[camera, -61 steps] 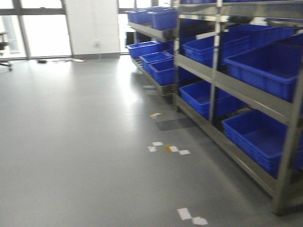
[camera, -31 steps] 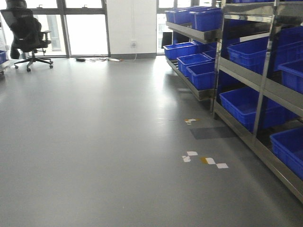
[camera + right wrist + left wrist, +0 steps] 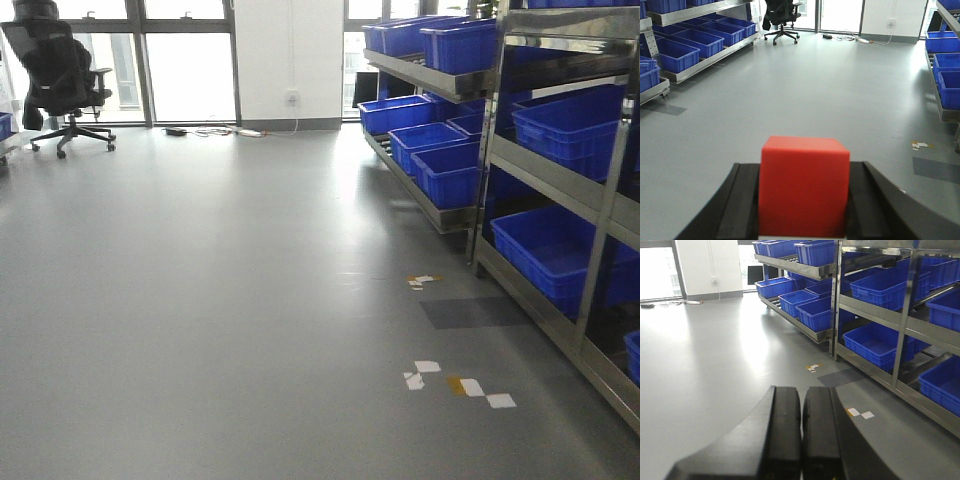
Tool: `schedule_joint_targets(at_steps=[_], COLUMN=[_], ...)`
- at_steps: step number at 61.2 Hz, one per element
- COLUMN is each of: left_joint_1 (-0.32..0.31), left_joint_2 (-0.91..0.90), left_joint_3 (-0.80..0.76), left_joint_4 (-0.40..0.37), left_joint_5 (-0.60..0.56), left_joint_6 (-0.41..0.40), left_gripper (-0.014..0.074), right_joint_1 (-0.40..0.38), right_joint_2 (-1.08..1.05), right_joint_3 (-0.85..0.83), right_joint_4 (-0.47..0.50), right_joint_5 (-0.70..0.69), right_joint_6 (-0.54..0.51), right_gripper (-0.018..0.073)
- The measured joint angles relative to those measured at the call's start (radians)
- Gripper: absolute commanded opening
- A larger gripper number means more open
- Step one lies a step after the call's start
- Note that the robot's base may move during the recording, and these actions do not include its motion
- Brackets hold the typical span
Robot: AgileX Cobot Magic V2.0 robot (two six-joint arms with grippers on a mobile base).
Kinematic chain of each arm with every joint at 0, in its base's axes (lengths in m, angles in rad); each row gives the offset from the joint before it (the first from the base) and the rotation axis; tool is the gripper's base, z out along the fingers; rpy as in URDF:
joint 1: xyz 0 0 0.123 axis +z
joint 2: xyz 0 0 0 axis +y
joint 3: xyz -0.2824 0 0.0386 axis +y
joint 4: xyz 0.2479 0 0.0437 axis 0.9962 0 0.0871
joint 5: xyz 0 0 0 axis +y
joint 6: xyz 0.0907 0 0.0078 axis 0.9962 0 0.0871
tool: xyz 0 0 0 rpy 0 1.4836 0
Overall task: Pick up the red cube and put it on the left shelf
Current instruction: 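Drive the base away from the table toward the blue-bin shelf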
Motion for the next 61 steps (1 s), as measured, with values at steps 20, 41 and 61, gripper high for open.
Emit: schedule_joint_targets(at_steps=[20, 41, 61], left_joint_1=[0.000, 0.000, 0.084], left_joint_2=[0.000, 0.000, 0.000], left_joint_3=[0.000, 0.000, 0.000], left_joint_4=[0.000, 0.000, 0.000], left_joint_5=[0.000, 0.000, 0.000], left_joint_6=[0.000, 0.000, 0.000], left_gripper=[0.0102, 0.0102, 0.0102], right_joint_1=[0.000, 0.000, 0.000], right_joint_2=[0.000, 0.000, 0.000], right_joint_3=[0.000, 0.000, 0.000], right_joint_4=[0.000, 0.000, 0.000], right_joint_5=[0.000, 0.000, 0.000], right_joint_6=[0.000, 0.000, 0.000], right_gripper=[0.0110, 0.0110, 0.0109])
